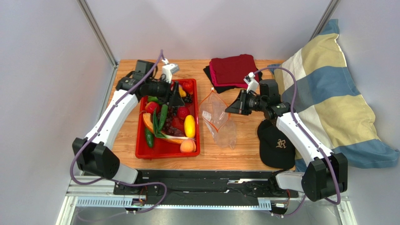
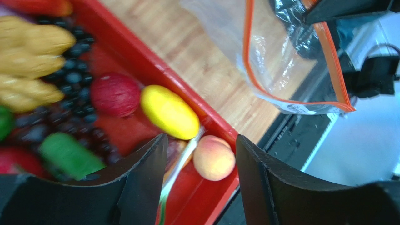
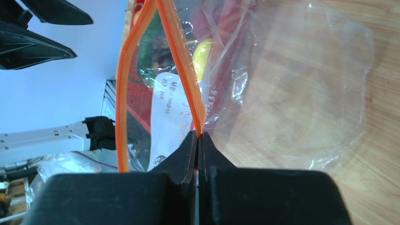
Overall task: Place the food in the zip-top bag and seal the zipper
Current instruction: Open the zipper of the food storage bag, then pick up the fake food from the bin.
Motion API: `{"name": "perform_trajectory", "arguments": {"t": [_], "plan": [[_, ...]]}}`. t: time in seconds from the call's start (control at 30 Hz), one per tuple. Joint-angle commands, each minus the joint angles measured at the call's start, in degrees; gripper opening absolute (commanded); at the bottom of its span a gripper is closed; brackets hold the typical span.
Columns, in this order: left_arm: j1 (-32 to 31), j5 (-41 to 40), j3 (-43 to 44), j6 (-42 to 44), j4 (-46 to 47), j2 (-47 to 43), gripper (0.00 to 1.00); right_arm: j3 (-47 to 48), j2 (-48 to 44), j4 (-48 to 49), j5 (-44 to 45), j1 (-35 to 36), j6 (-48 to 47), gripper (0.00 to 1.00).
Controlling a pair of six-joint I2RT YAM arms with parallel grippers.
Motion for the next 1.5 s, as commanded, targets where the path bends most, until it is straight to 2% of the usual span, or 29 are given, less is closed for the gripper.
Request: {"name": "perform_trajectory", "arguments": {"t": [0.0,0.13,0.23,0.3,0.37,0.43,0.47,0.5,0.63,0.73,0.87,0.93,1.0,1.17,1.3,1.47], "plan": [[4.5,-0.7,-1.9,0.9,-1.7,-6.7,0.66,-0.1,0.6,7.5,1.1,-0.2,4.8,0.0],[10.6,-7.4,-5.3,2.6,-4.0,-8.6,0.66,-0.7,0.5,8.5,2.5,-0.2,6.7,0.0],[14.9,-9.2,-6.2,3.5,-5.9,-7.9,0.64,0.2,0.4,8.1,2.8,-0.2,7.4,0.0],[16.1,-10.0,-6.0,4.7,-7.3,-6.8,0.63,0.7,0.6,8.3,2.6,-0.3,8.2,0.0],[17.4,-14.4,-5.5,5.8,-8.9,-6.0,0.61,1.3,0.8,8.2,2.5,-0.2,8.6,0.0],[20.8,-15.4,-5.2,5.2,-10.3,-5.9,0.59,1.4,0.8,8.1,2.3,-0.2,8.5,0.0],[22.6,-16.5,-4.9,4.6,-11.0,-5.6,0.53,1.4,0.8,8.0,2.4,-0.3,8.3,0.0],[23.3,-17.4,-4.6,4.2,-12.0,-5.3,0.51,1.4,0.7,8.0,2.3,-0.3,8.2,0.0],[28.0,-10.1,-6.7,1.5,-16.3,-4.3,0.51,1.2,0.7,7.8,2.5,-0.2,7.7,0.0],[29.2,-9.3,-10.3,-1.5,-16.2,-3.6,0.5,1.3,0.8,7.7,2.4,-0.3,7.6,0.0],[29.3,-14.0,-15.8,-7.7,-10.9,-5.9,0.5,1.6,0.8,7.1,2.5,-0.3,7.0,0.0],[29.3,-17.2,-17.7,-14.2,-8.4,-7.5,0.52,1.5,1.1,7.0,2.5,-0.3,6.7,0.0],[29.4,-15.5,-22.1,-16.4,-5.2,-9.4,0.57,1.4,1.4,7.1,2.5,-0.3,6.7,0.0],[27.7,-18.6,-32.7,-25.3,3.8,-18.6,0.68,1.4,1.9,7.1,2.4,-0.3,6.5,0.0],[26.4,-20.5,-37.2,-29.6,9.1,-20.7,0.67,2.0,2.0,5.8,2.4,-0.6,5.6,0.0],[26.4,-21.8,-39.9,-34.0,14.5,-20.2,0.59,2.0,2.9,6.1,1.9,-0.6,5.8,0.0]]}}
